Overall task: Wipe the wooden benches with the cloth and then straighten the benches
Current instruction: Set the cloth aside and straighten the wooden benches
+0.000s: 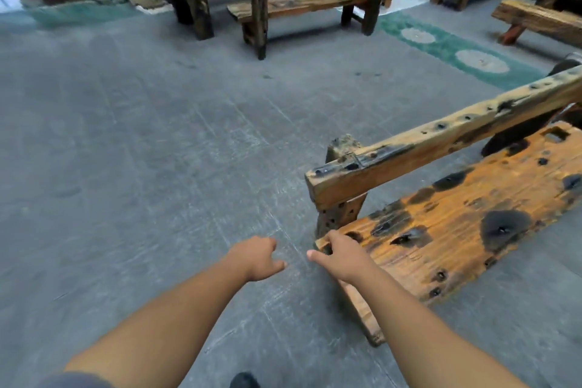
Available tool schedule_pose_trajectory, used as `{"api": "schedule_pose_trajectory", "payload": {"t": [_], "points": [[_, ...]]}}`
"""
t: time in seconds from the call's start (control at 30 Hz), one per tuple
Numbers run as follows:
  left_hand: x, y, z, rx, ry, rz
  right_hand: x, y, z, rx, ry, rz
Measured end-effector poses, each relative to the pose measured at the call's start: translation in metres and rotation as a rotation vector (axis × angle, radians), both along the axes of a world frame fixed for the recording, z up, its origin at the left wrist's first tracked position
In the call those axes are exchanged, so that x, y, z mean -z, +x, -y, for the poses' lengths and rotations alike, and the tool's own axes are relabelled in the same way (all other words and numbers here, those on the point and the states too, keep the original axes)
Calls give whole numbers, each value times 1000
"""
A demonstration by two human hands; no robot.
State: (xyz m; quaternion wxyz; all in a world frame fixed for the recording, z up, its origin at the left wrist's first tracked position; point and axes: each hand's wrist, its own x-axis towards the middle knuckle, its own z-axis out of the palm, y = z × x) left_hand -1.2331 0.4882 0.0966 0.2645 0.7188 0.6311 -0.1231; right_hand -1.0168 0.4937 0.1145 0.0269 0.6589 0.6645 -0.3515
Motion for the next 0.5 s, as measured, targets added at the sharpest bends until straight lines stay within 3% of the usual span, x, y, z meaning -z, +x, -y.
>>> {"api": "schedule_pose_trajectory", "payload": {"t": [0.27, 0.5], "points": [[-3, -78, -128, -86, 24, 50, -7, -84, -127, -70, 54, 11], [-17, -128, -272, -171, 49, -30, 22, -137, -291, -101, 35, -81]]}}
